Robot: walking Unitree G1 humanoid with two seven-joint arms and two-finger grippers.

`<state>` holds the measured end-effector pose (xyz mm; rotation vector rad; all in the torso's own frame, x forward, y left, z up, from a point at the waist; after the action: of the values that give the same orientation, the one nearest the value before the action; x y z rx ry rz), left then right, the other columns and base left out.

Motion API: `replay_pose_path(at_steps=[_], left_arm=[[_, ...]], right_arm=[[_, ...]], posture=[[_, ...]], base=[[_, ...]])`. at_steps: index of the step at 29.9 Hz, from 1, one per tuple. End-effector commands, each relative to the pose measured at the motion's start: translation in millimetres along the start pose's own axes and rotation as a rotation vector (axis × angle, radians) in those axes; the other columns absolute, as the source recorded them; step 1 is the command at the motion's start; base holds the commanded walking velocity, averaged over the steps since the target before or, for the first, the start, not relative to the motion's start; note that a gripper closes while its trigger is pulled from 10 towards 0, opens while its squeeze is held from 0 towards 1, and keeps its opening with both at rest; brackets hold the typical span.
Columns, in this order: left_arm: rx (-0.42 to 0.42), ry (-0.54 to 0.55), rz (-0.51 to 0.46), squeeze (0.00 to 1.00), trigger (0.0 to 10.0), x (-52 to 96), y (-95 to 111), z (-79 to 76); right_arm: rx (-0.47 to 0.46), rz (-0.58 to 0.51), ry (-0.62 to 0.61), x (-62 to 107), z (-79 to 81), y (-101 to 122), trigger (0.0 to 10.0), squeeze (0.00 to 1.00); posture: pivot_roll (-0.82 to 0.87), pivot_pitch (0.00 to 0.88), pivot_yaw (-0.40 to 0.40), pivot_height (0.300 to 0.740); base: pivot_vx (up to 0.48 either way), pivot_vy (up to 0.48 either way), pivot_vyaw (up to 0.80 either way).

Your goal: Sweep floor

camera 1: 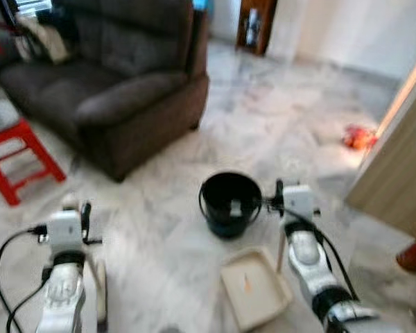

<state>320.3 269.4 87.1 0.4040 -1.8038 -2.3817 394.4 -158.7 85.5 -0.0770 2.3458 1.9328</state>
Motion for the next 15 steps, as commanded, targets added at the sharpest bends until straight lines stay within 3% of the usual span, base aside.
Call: replay_pose_path(at_steps=[1,8,15], left_arm=[[0.02,-0.003,-0.055,0.0,10.0,-6.3,15.1,-4.0],[0.026,-0.004,-0.056,0.0,10.0,-4.9,15.2,-6.2],[0.03,-0.009,-0.056,0.0,10.0,-5.3,15.7,-7.2]], right_arm=[[0.014,-0.021,-0.021,-2.3,-10.7,4.6,10.0,0.0],[0.004,-0.008,-0.025,-2.4,-11.5,2.8,10.0,0.0],[0.009,0.004,-0.019,-3.1,-10.0,1.5,10.0,0.0]], posture=[[0.2,0.0,-0.053,0.74],[0.2,0.0,-0.056,0.74],[0.2,0.0,-0.056,0.74]], base=[[0.0,0.0,0.0],[0.0,0.0,0.0],[0.0,0.0,-0.75]])
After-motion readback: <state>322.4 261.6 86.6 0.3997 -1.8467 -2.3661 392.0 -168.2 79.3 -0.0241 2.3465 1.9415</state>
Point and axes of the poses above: a point about 5 cm out from each wrist's last joint towards the gripper, its own x axis pointing back from the gripper into the wrist, its own y axis along the axis of the wrist's last joint, z = x × y, the point moved 6 cm from there along -x, pointing out of the wrist towards the gripper, and after that the axes turned 4 degrees about -x, right-handed, at the moved point
